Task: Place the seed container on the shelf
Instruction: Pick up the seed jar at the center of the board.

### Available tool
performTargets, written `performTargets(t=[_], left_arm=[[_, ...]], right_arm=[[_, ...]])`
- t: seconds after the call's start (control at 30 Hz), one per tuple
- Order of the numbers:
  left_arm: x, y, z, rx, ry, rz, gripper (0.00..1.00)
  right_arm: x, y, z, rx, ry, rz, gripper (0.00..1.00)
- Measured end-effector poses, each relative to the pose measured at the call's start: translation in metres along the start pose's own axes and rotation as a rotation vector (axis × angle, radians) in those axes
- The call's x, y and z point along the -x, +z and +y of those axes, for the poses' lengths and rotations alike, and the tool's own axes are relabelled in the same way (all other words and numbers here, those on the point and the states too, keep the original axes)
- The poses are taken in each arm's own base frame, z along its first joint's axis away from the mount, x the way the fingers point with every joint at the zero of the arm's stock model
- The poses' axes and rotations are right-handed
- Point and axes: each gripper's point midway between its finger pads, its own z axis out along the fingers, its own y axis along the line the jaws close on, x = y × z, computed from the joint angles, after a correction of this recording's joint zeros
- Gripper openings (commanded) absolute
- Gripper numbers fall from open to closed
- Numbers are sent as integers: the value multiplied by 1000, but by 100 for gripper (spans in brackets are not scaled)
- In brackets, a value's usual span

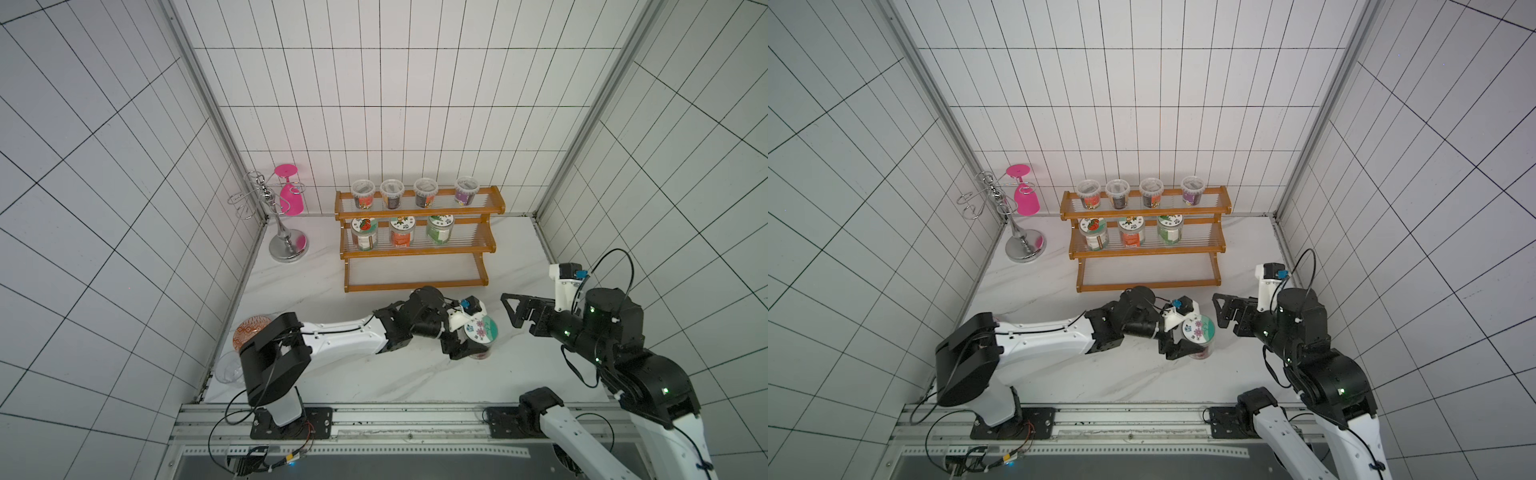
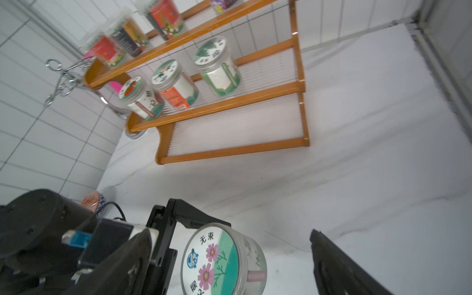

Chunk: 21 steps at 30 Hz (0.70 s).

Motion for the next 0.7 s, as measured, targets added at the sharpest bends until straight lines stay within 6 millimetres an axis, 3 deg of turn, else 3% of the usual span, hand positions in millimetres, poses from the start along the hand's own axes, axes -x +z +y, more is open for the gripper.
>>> performTargets(t=[0.27, 0.4, 0.57, 0.7], left_arm=[[57, -111, 23, 139, -24, -88, 56], [68, -157, 27, 188, -26, -98, 55], [67, -186, 19, 190, -25, -61, 55], [64, -198, 9, 176, -25, -32, 55]], right_arm=[[17, 15, 64, 379, -206, -77, 99], [18, 36, 84, 530, -288, -95, 99], [8, 63, 101, 668, -403, -114, 99], [-8, 70, 127, 779, -555, -128, 99]])
